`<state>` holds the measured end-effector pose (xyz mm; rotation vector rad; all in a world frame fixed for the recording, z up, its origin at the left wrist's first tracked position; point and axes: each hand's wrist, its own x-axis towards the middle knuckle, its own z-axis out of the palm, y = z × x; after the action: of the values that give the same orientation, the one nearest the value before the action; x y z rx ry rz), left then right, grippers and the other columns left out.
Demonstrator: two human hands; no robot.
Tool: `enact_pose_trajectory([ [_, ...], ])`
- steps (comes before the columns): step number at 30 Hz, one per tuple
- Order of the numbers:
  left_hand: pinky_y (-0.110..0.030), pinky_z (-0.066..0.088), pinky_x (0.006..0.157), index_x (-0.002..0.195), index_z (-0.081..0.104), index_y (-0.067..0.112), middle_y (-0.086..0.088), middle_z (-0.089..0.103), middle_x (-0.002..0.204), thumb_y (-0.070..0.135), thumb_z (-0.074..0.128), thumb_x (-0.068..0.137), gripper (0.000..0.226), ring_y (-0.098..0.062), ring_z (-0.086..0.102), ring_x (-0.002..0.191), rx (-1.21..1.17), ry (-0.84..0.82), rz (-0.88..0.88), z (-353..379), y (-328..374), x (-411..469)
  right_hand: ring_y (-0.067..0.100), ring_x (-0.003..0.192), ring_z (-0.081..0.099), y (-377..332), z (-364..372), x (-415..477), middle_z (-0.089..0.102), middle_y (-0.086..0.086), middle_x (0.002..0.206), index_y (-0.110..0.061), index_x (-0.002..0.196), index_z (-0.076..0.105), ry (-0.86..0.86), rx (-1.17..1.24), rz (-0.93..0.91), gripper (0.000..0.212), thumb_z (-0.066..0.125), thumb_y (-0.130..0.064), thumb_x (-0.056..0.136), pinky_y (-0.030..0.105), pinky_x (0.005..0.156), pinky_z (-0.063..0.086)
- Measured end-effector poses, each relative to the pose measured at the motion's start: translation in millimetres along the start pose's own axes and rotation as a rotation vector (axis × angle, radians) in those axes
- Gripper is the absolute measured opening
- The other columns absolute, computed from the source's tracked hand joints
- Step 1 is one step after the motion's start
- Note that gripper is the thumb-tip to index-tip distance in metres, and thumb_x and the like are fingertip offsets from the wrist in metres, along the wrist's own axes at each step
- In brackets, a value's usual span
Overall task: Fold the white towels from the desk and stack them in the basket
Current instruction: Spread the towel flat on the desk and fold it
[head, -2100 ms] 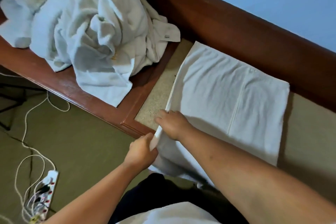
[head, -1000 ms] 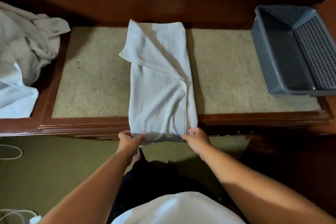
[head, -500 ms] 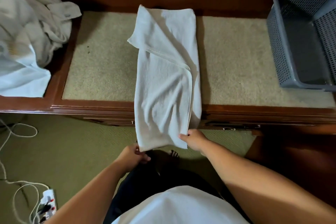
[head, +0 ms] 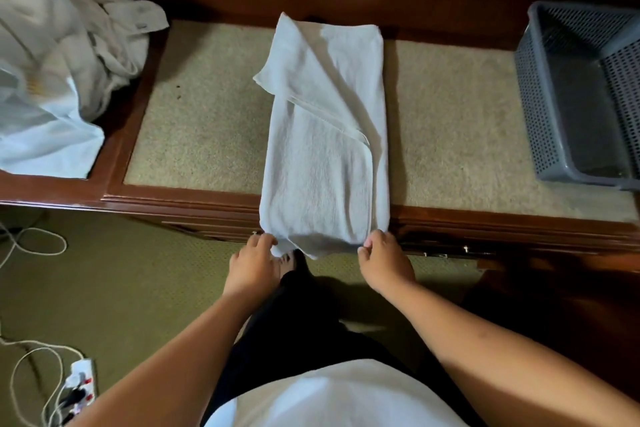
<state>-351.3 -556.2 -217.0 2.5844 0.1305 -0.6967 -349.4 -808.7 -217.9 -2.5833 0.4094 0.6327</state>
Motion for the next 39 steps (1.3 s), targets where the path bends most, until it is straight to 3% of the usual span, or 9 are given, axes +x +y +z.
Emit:
enact_pose_trajectory([
  [3, -0.045, 0.038, 0.104, 0.135, 0.05, 0.016, -0.006, 0.047, 0.139, 0.023, 0.053, 0.089, 0.047, -0.03, 0.048, 0.126, 0.019, 0.079, 0.153, -15, 11, 20, 0.024, 0.1, 0.055, -17, -4, 11, 0.051, 0.002, 0.11, -0.017, 0.104, 0.057, 0.128, -0.053, -0.294, 0.013, 0.057, -0.026, 0.094, 0.038, 0.077, 0.05],
  [6, -0.043, 0.03, 0.113, 0.144, 0.044, 0.016, -0.004, 0.033, 0.157, 0.016, 0.051, 0.09, 0.055, -0.028, 0.037, 0.14, 0.084, 0.038, 0.251, -22, 19, 39, 0.026, 0.121, 0.053, -33, 0, 25, 0.05, 0.006, 0.135, -0.015, 0.132, 0.055, 0.113, -0.167, -0.441, 0.041, 0.057, -0.026, 0.092, 0.043, 0.099, 0.049],
  [12, -0.036, 0.002, 0.124, 0.161, 0.012, 0.015, -0.002, -0.009, 0.168, 0.031, 0.019, 0.09, 0.072, -0.021, -0.001, 0.156, 0.243, -0.147, 0.353, -31, 29, 80, 0.034, 0.147, 0.032, -63, 0, 75, 0.031, 0.016, 0.16, -0.005, 0.149, 0.042, 0.056, -0.244, -0.502, 0.063, 0.059, -0.029, 0.094, 0.047, 0.118, 0.033],
  [15, -0.031, -0.013, 0.119, 0.161, -0.001, 0.015, -0.001, -0.025, 0.161, 0.04, -0.001, 0.082, 0.083, -0.021, -0.011, 0.155, 0.291, -0.185, 0.388, -36, 30, 98, 0.031, 0.154, 0.008, -71, -10, 102, 0.006, 0.014, 0.167, -0.006, 0.158, 0.021, -0.001, -0.304, -0.463, 0.07, 0.038, -0.043, 0.1, 0.043, 0.125, 0.014],
  [21, -0.031, -0.018, 0.116, 0.158, -0.009, 0.009, -0.002, -0.028, 0.158, 0.046, -0.002, 0.083, 0.084, -0.023, -0.013, 0.154, 0.354, -0.149, 0.454, -68, 34, 161, 0.028, 0.155, 0.005, -87, -27, 155, 0.0, 0.008, 0.168, -0.011, 0.16, 0.009, 0.018, -0.28, -0.343, 0.083, 0.013, -0.058, 0.091, 0.042, 0.124, 0.007],
  [25, -0.032, -0.02, 0.116, 0.156, -0.017, 0.008, -0.007, -0.027, 0.161, 0.034, 0.029, 0.106, 0.073, -0.024, -0.018, 0.153, 0.375, -0.133, 0.435, -88, 50, 203, 0.028, 0.154, 0.008, -95, -37, 187, 0.006, 0.011, 0.168, -0.012, 0.161, 0.003, 0.004, -0.293, -0.293, 0.082, 0.019, -0.061, 0.097, 0.043, 0.125, 0.007],
  [31, -0.035, -0.016, 0.12, 0.157, -0.013, 0.009, -0.009, -0.015, 0.166, 0.045, 0.013, 0.101, 0.071, -0.027, -0.011, 0.155, 0.445, -0.131, 0.415, -114, 76, 271, 0.039, 0.121, 0.054, -120, -54, 250, 0.06, 0.019, 0.132, -0.003, 0.133, 0.056, 0.187, -0.326, -0.299, 0.068, 0.031, -0.056, 0.099, 0.046, 0.107, 0.038],
  [35, -0.04, -0.006, 0.125, 0.159, -0.012, 0.012, -0.005, -0.021, 0.166, 0.051, 0.026, 0.105, 0.077, -0.02, -0.021, 0.152, 0.405, -0.032, 0.359, -142, 101, 354, 0.041, 0.131, 0.047, -142, -85, 329, 0.056, 0.021, 0.138, -0.004, 0.135, 0.055, 0.275, -0.321, -0.253, 0.066, 0.032, -0.054, 0.099, 0.051, 0.117, 0.026],
  [39, -0.039, -0.002, 0.122, 0.16, -0.006, 0.009, -0.006, -0.014, 0.168, 0.069, 0.027, 0.096, 0.094, -0.02, -0.014, 0.154, 0.36, 0.076, 0.383, -158, 119, 435, 0.034, 0.152, 0.018, -147, -121, 410, 0.022, 0.016, 0.164, -0.013, 0.158, 0.025, 0.333, -0.298, -0.282, 0.071, 0.03, -0.053, 0.1, 0.049, 0.123, 0.013],
])
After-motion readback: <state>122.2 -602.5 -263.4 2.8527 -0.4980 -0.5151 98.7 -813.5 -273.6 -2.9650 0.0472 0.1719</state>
